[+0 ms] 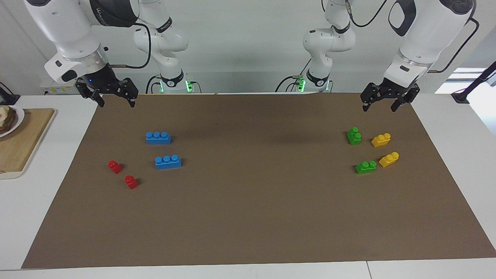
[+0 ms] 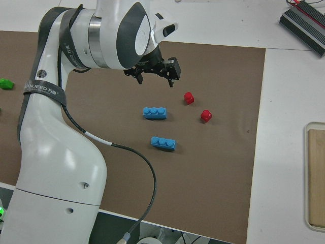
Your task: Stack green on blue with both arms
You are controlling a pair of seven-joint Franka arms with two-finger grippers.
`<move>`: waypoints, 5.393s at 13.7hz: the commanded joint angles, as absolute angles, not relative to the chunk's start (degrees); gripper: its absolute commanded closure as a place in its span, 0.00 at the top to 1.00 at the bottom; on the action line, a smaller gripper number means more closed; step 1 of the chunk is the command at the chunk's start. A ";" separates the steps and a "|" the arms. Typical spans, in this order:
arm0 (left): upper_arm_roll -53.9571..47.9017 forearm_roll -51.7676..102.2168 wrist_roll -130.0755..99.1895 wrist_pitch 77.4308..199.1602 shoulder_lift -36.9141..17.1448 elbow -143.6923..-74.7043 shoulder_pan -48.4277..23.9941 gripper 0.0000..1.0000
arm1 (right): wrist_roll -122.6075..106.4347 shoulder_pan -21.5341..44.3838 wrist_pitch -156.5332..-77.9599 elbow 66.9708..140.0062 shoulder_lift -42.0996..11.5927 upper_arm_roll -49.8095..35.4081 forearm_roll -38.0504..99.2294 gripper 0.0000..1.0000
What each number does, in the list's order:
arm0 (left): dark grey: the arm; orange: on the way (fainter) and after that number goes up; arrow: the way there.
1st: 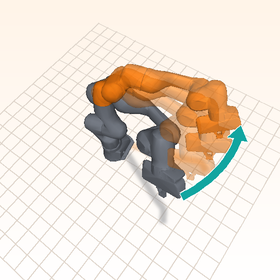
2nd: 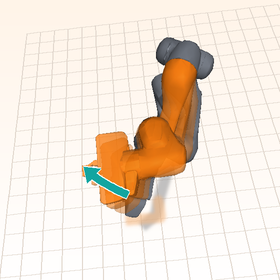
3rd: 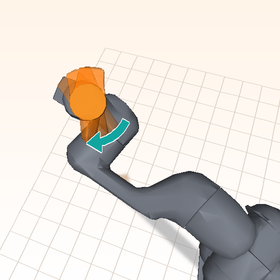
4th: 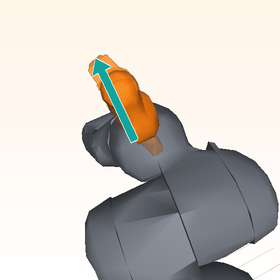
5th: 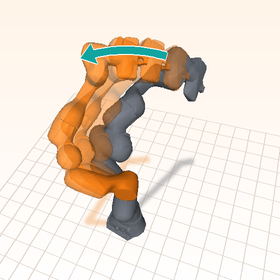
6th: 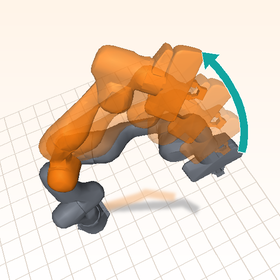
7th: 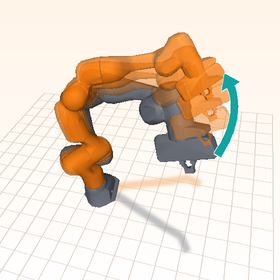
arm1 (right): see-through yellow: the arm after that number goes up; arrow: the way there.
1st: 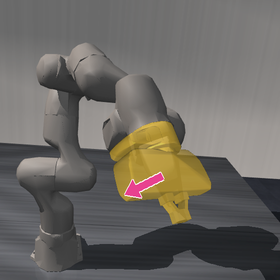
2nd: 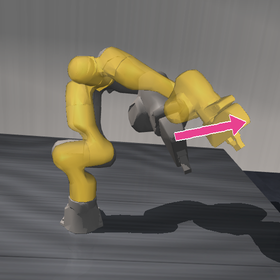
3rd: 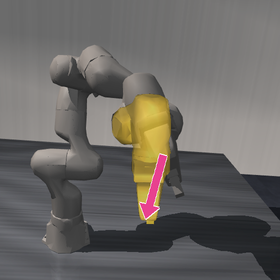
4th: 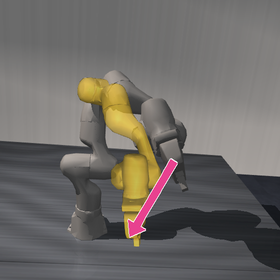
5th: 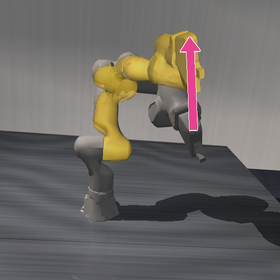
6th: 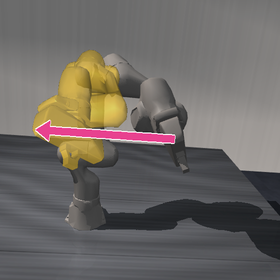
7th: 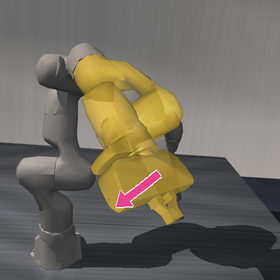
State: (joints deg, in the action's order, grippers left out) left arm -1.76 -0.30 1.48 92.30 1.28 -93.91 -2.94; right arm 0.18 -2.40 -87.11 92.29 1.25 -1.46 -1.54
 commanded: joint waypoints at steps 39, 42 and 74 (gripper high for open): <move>-1.93 0.18 4.13 127.87 4.49 -136.84 6.77 1.00 | 64.06 -7.38 -102.48 103.10 -8.34 -1.14 19.50 0.96; -1.93 0.18 3.87 129.37 3.70 -137.81 6.33 1.00 | 64.78 -6.86 -103.88 103.53 -11.07 -1.14 20.65 0.96; -2.64 0.53 -16.51 99.24 2.28 -114.00 2.11 0.00 | 56.07 -6.94 -123.57 117.25 -17.93 -1.23 29.35 0.87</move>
